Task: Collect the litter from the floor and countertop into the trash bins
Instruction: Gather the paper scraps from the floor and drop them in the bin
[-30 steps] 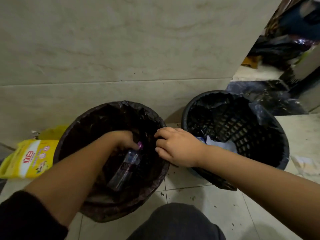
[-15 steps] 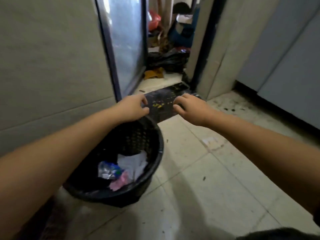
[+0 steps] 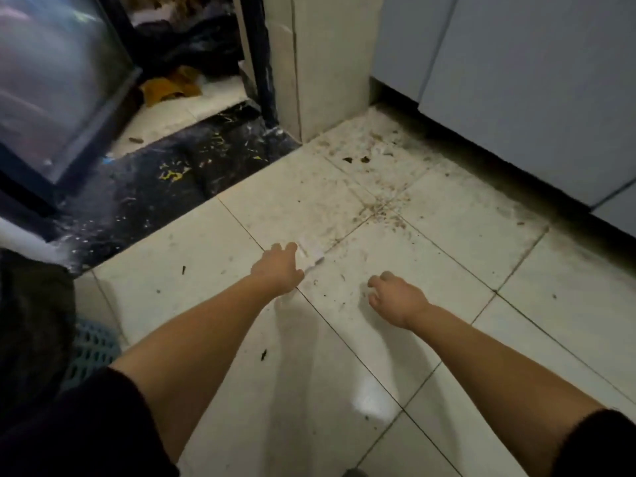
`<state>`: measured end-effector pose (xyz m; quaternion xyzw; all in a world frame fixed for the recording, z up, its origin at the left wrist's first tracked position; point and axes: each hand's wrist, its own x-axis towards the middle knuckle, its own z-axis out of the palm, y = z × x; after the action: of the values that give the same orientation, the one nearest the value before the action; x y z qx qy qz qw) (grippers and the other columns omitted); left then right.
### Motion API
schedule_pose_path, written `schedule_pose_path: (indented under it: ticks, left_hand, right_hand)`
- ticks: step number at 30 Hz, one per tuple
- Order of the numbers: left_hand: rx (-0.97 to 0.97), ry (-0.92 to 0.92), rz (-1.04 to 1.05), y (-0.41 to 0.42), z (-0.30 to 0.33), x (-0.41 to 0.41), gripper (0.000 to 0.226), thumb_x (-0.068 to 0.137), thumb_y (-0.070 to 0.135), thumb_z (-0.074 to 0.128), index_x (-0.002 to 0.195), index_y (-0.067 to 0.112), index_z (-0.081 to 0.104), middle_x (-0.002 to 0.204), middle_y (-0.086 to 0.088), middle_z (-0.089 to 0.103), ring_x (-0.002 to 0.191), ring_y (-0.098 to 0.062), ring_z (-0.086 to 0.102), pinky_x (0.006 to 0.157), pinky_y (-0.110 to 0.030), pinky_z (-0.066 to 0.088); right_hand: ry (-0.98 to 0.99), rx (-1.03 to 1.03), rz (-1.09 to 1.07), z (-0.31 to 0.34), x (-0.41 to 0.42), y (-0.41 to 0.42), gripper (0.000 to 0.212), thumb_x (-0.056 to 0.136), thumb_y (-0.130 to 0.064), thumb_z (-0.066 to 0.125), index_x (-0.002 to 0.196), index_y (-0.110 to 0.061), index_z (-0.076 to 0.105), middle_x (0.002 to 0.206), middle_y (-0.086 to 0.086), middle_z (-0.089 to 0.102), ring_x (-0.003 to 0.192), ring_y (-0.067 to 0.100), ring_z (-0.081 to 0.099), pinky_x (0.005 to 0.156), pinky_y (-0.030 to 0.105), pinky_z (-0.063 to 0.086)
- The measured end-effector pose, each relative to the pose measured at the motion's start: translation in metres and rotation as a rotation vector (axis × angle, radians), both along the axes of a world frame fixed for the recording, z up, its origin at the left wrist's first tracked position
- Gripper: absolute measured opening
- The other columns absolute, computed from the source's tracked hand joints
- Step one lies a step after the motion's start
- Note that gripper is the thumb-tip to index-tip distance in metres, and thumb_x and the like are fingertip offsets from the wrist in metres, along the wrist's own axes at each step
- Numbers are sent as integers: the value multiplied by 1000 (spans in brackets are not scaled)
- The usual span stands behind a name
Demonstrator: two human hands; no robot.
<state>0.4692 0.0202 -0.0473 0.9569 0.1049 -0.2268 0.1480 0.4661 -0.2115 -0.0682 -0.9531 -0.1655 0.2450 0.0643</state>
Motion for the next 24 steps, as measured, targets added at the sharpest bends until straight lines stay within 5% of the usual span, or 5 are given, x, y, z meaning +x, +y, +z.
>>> schedule_pose_path:
  ticks: [7,13,19,24]
  left_hand:
    - [134,-7,-11,-14,-62,25,58,90,50,46,141,29,27,154,-13,16,142,-34,17,107,-53,34]
    - [180,-29,-10,-37,-74,26,34,92,25,52,121,9,45,126,-16,44,116,-33,42,83,-42,49]
    - [138,-38,-169,-61,-58,25,15,90,8,43,102,7,53,108,-14,51,101,-30,49,77,-38,45]
    - [61,-163,-368,-147,-31,61,8,90,8,44,91,9,52,90,-10,46,94,-33,52,66,-33,36]
  right_hand:
    - [-147,10,101,-50,-3,-27,28,94,-14,36,118,-8,50,126,11,47,109,28,47,71,34,45]
    - [-186,96,100,-57,-6,-31,35,89,-7,38,121,-4,50,128,16,48,111,30,46,76,37,41]
    - [-52,132,106,-46,-2,-44,36,88,-5,38,124,-5,47,136,16,41,118,31,41,82,38,42]
    - [-106,170,-97,-22,2,-122,40,92,-10,39,131,-7,43,148,13,31,126,29,38,90,39,44]
